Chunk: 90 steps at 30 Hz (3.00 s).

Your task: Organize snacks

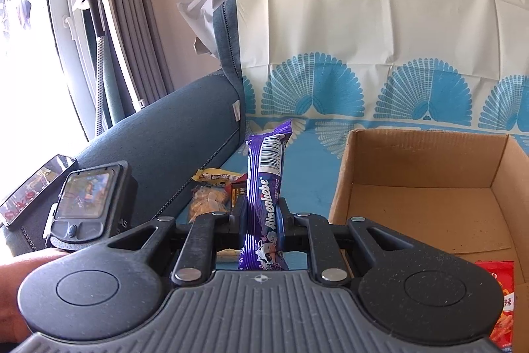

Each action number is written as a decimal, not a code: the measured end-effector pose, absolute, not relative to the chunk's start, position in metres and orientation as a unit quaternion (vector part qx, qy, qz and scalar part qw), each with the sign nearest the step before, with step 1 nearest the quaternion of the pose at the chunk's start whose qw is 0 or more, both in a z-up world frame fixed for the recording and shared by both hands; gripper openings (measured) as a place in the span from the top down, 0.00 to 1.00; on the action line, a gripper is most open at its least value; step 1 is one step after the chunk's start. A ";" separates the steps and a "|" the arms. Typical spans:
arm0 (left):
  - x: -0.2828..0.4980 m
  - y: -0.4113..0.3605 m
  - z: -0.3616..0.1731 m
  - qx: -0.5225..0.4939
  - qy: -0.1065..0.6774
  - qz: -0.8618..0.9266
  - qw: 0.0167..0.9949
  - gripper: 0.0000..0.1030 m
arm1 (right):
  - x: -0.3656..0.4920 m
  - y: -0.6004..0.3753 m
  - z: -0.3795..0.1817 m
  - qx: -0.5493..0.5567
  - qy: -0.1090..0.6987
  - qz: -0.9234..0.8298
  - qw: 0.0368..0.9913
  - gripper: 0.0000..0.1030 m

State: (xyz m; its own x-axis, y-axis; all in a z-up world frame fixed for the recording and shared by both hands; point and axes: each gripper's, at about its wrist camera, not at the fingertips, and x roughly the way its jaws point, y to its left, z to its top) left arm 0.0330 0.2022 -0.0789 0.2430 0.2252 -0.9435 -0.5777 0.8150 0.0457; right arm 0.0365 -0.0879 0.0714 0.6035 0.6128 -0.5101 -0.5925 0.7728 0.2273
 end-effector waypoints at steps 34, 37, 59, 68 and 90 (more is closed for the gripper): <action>0.007 0.201 -0.002 -0.207 0.376 0.139 0.893 0.94 | 0.038 -0.111 0.076 0.014 0.278 0.310 0.909 0.83; 0.009 0.194 0.002 -0.194 0.370 0.136 0.898 0.94 | 0.039 -0.117 0.077 0.013 0.277 0.306 0.911 0.83; 0.026 0.141 0.012 -0.147 0.331 0.093 0.928 0.94 | 0.060 -0.206 0.082 0.032 0.274 0.231 0.933 0.83; 0.028 0.100 0.028 -0.120 0.271 0.054 0.954 0.94 | 0.064 -0.229 0.081 0.035 0.273 0.198 0.941 0.83; 0.022 -0.005 0.047 -0.070 0.172 -0.099 0.978 0.94 | 0.069 -0.232 0.074 0.011 0.283 0.139 0.949 0.83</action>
State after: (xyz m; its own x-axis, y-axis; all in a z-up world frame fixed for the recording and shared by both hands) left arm 0.0220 -0.0054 0.0469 0.9212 -0.2185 -0.3221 0.1701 0.9703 -0.1718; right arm 0.0691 -0.2322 0.0737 0.8015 0.2700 -0.5336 -0.2574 0.9611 0.0998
